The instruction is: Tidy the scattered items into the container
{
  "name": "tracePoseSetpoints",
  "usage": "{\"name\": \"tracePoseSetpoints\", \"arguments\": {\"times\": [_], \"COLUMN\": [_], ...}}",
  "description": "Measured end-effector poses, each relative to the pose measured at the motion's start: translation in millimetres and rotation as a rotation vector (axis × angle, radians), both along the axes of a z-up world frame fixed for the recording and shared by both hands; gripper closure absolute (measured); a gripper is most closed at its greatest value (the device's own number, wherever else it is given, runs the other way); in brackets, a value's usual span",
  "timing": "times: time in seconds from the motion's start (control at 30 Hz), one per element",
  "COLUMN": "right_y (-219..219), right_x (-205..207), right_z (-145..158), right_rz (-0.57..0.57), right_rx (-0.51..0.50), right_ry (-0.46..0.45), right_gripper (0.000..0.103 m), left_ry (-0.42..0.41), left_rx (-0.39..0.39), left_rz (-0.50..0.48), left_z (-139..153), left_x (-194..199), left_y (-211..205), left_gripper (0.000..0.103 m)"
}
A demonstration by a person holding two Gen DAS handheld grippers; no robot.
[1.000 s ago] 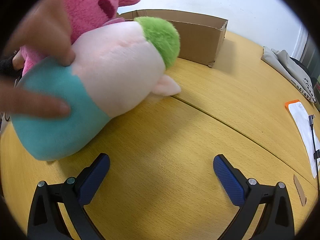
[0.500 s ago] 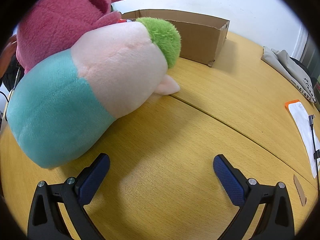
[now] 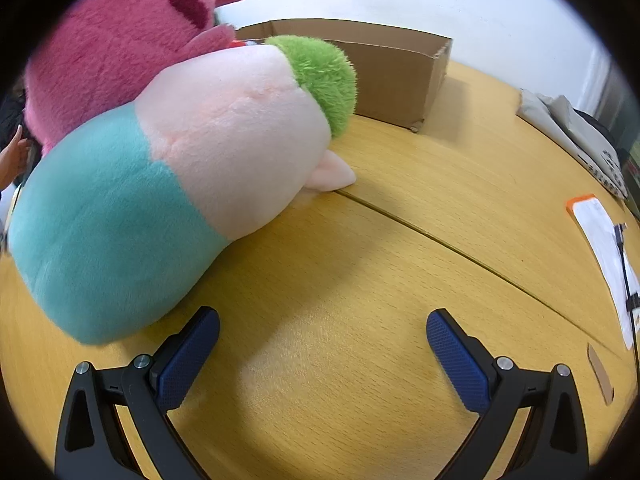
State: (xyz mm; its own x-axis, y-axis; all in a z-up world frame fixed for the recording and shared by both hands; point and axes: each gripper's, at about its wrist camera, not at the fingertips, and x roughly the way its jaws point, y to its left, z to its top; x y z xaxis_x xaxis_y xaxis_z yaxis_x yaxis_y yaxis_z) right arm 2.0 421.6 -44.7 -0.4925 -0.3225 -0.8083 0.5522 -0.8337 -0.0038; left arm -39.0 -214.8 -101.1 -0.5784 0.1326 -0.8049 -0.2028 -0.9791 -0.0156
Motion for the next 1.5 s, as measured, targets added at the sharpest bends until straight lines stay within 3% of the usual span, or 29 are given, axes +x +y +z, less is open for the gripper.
{"name": "tracePoseSetpoints", "arguments": {"times": [0.1, 0.23, 0.33, 0.43, 0.5, 0.67, 0.8, 0.9, 1.0, 1.2, 1.5], "right_y": [-6, -11, -13, -15, -21, -53, -99, -124, -147, -167, -160], "right_x": [7, 28, 44, 71, 98, 150, 165, 172, 177, 181, 170], "right_z": [0, 0, 0, 4, 21, 97, 142, 157, 159, 150, 160], "right_rz": [-0.111, -0.195, -0.241, -0.331, -0.338, -0.349, -0.351, -0.342, -0.36, -0.396, -0.409], "right_rx": [-0.001, 0.0, 0.001, 0.02, 0.015, -0.048, -0.149, -0.233, -0.198, -0.115, -0.117], "right_ry": [0.0, 0.0, 0.001, -0.029, 0.03, 0.253, 0.391, 0.417, 0.426, 0.359, 0.371], "right_gripper": [0.0, 0.0, 0.0, 0.0, 0.0, 0.0, 0.0, 0.0, 0.0, 0.0, 0.0], "left_ry": [-0.001, -0.029, -0.053, 0.047, 0.117, 0.272, 0.312, 0.3, 0.28, 0.261, 0.286], "left_rx": [0.003, -0.006, -0.016, -0.058, -0.027, 0.078, 0.129, 0.13, 0.118, 0.14, 0.175], "left_rz": [0.039, 0.196, 0.191, 0.307, 0.32, 0.267, 0.164, 0.115, 0.093, 0.072, 0.067], "left_z": [-1, -1, 2, 25, 55, 132, 157, 161, 157, 153, 168], "left_x": [0, 12, 26, 63, 91, 147, 164, 164, 165, 173, 158], "left_y": [2, 9, 15, 17, 19, 64, 117, 139, 156, 175, 177], "left_gripper": [0.0, 0.0, 0.0, 0.0, 0.0, 0.0, 0.0, 0.0, 0.0, 0.0, 0.0]}}
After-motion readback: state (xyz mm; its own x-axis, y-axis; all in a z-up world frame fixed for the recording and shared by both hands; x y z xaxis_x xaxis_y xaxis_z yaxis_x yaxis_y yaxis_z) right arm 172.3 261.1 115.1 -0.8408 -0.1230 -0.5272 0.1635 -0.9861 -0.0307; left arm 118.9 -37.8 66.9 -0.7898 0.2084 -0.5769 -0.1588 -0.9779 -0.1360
